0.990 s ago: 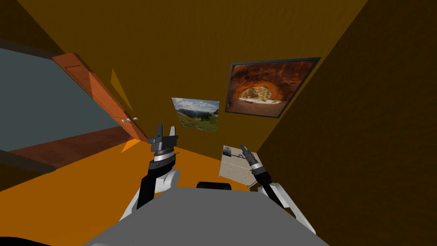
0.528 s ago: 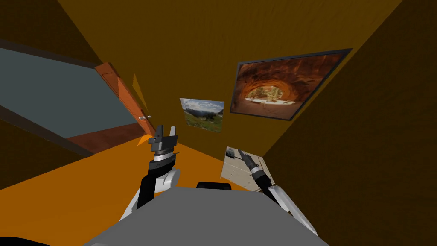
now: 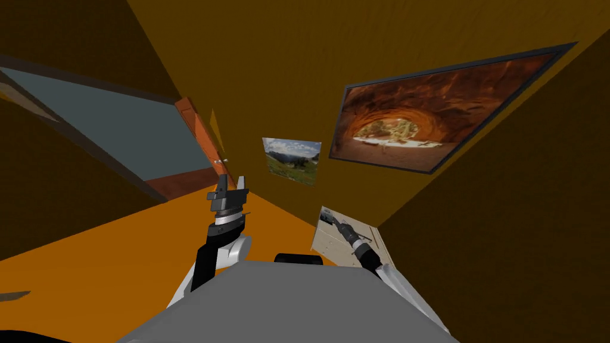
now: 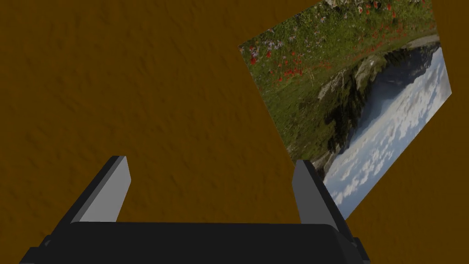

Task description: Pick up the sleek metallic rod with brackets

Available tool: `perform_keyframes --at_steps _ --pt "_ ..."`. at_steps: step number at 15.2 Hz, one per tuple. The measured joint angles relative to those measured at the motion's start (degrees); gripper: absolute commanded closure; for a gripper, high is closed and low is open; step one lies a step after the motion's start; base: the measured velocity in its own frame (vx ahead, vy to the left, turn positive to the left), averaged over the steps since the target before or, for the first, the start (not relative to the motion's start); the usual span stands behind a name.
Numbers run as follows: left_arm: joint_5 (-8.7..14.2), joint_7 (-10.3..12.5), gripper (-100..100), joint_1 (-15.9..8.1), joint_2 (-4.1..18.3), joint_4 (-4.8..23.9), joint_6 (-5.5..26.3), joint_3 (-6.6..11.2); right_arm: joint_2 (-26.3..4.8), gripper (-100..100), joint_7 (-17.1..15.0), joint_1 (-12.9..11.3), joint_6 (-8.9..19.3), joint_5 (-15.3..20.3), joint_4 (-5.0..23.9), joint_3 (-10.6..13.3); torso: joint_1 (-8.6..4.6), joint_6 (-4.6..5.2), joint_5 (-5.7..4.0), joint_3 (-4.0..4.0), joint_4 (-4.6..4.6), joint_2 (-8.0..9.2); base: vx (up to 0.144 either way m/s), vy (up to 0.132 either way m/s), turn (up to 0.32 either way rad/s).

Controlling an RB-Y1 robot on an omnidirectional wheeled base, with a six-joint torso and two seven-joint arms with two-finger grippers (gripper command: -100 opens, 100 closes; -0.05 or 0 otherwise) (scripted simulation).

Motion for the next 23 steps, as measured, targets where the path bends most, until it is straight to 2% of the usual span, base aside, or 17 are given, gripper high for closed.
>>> perform_keyframes --at_steps 2,6,7,11,15,16,20,23 --pt "0.0 0.0 0 0.0 0.0 0.0 0.0 0.0 -1.4 -100 -0.7 0.8 0.3 2.4 1.3 0.4 0.0 -0.03 0.0 0.0 0.0 0.0 0.006 0.0 0.188" --pt "0.0 0.0 0 0.0 0.0 0.0 0.0 0.0 -2.9 -100 -1.9 0.3 1.0 7.1 4.8 1.4 -0.01 0.0 0.0 0.0 0.0 0.0 0.006 0.001 0.206" --pt "0.0 0.0 0 0.0 0.0 0.0 0.0 0.0 -3.7 -100 -2.3 1.0 1.2 8.2 5.3 1.6 -0.01 -0.02 0.01 0.0 0.0 0.01 0.006 0.0 0.253" --pt "0.0 0.0 0 0.0 0.0 0.0 0.0 0.0 -5.0 -100 -3.1 0.5 1.2 13.1 9.7 2.4 -0.02 -0.03 0.0 -0.01 0.0 -0.02 0.007 -0.002 0.171" --pt "0.0 0.0 0 0.0 0.0 0.0 0.0 0.0 -6.7 -100 -4.4 1.3 2.1 17.7 11.9 3.2 -0.02 0.01 0.0 0.0 0.0 0.0 0.007 -0.002 0.202" --pt "0.0 0.0 0 0.0 0.0 0.0 0.0 0.0 -6.9 -100 -4.6 1.0 2.1 18.9 13.5 3.4 -0.02 -0.03 -0.01 0.0 0.0 -0.01 0.006 -0.003 0.238" --pt "0.0 0.0 0 0.0 0.0 0.0 0.0 0.0 -9.5 -100 -6.8 1.5 3.7 24.0 15.7 5.1 -0.04 -0.01 0.0 0.0 0.0 0.01 -0.001 -0.008 0.16" --pt "0.0 0.0 0 0.0 0.0 0.0 0.0 0.0 -9.8 -100 -6.7 1.8 3.5 27.6 18.5 5.2 -0.04 -0.01 0.0 0.04 0.02 0.07 -0.012 -0.009 0.174"
